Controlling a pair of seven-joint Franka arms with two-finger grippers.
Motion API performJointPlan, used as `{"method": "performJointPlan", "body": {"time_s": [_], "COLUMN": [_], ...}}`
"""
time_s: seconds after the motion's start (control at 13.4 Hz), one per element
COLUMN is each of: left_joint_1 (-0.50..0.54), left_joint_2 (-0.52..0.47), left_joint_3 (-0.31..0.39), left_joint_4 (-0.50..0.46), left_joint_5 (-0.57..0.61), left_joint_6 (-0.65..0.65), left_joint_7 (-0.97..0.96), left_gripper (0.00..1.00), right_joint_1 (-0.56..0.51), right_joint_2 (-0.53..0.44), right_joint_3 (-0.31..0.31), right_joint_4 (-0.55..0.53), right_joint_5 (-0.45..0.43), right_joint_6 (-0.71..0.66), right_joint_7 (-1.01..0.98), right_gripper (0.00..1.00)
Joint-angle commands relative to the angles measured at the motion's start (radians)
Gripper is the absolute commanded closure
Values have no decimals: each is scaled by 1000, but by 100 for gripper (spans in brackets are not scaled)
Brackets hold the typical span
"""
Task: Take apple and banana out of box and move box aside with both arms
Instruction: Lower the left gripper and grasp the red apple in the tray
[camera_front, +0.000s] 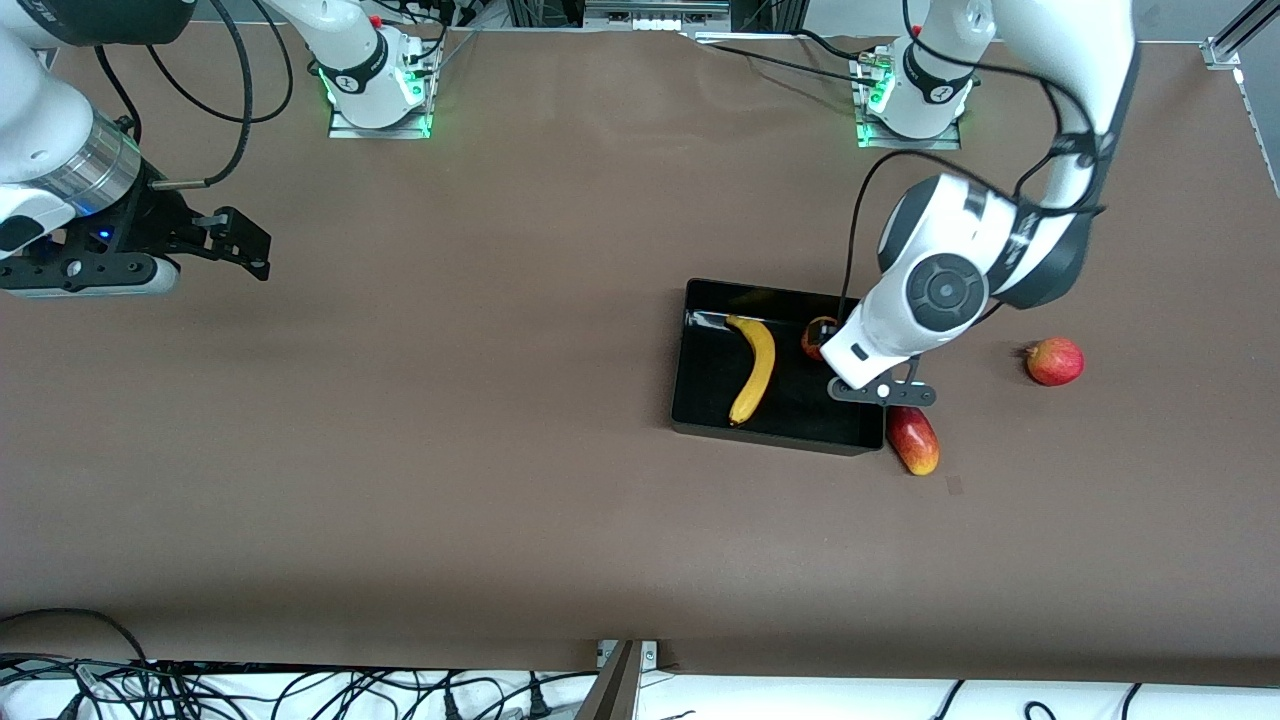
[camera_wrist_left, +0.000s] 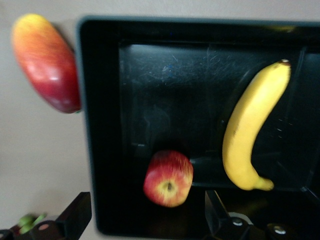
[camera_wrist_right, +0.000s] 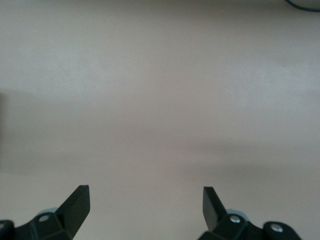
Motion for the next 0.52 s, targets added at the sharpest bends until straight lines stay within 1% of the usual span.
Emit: {"method": "performJointPlan", "body": {"time_s": [0.0, 0.15, 0.37, 0.45], "left_joint_1": [-42, -45, -57, -62], "left_joint_2": [-30, -14, 10, 19], "left_joint_3": [2, 2, 2, 2], "left_joint_4": [-163, -232, -274, -275], "left_joint_5": [-7, -7, -2, 16], "left_joint_6": [167, 283, 349, 354], "left_joint_7": [-24, -26, -26, -26], "left_gripper": [0, 0, 0, 0], "right_joint_1": [-5, -5, -5, -5], "right_joint_2": [-2, -2, -2, -2], "right_joint_3": [5, 5, 5, 3], "right_joint_4": [8, 8, 8, 8], "right_joint_5": [-4, -5, -5, -5], "right_joint_6": [-9, -9, -8, -9], "right_joint_7": [2, 2, 2, 2], "right_gripper": [0, 0, 0, 0]}}
